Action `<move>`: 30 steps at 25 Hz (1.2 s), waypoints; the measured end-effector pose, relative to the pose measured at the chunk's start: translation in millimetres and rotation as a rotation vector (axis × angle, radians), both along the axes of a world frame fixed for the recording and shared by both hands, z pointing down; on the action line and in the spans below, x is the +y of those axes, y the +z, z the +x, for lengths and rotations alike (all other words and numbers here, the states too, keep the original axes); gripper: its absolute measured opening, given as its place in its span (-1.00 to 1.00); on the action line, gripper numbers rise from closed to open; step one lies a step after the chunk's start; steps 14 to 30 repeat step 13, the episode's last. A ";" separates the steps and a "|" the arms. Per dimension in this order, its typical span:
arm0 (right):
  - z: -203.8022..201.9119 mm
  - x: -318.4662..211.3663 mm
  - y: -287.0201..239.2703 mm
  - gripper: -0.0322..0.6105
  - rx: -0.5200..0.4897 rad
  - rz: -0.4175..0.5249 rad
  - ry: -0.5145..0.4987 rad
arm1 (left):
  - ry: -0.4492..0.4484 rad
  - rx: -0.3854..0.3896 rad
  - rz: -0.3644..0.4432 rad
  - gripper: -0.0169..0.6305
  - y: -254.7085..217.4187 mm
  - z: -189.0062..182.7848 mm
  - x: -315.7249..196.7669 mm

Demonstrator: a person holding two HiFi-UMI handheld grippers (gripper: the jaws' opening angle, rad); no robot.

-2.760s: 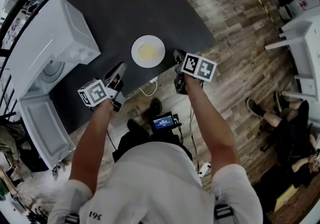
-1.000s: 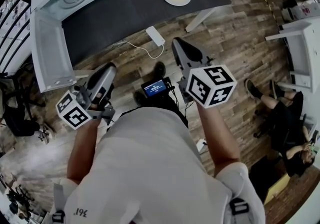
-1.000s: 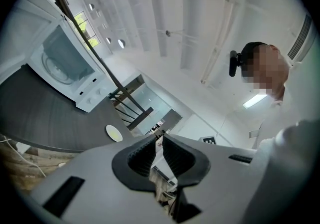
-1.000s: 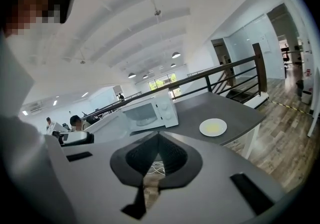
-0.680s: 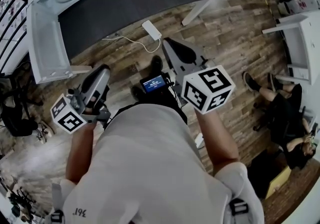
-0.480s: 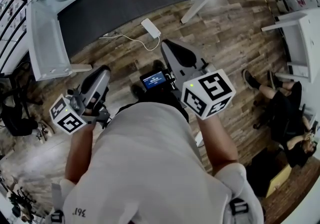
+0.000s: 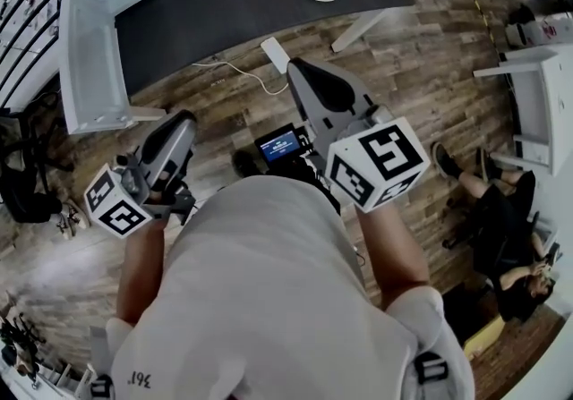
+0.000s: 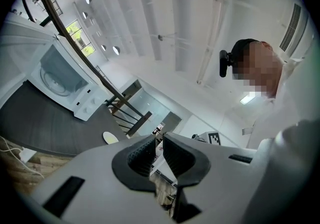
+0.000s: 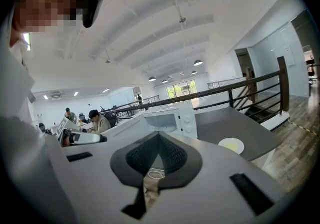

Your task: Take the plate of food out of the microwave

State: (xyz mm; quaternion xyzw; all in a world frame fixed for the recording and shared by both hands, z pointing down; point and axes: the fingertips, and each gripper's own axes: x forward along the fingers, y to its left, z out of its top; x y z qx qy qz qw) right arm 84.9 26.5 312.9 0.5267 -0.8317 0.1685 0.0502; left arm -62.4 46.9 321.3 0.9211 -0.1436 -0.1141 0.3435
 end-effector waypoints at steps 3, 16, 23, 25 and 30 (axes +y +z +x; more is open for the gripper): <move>-0.8 -4.2 -2.6 -0.90 0.001 0.002 -0.024 | -0.027 0.020 0.015 -0.80 -4.4 -0.3 0.3; 10.8 -1.7 1.1 -0.90 0.015 0.003 -0.056 | -0.062 0.053 0.065 -0.80 -8.3 12.5 8.3; 10.8 -1.7 1.1 -0.90 0.015 0.003 -0.056 | -0.062 0.053 0.065 -0.80 -8.3 12.5 8.3; 10.8 -1.7 1.1 -0.90 0.015 0.003 -0.056 | -0.062 0.053 0.065 -0.80 -8.3 12.5 8.3; 10.8 -1.7 1.1 -0.90 0.015 0.003 -0.056 | -0.062 0.053 0.065 -0.80 -8.3 12.5 8.3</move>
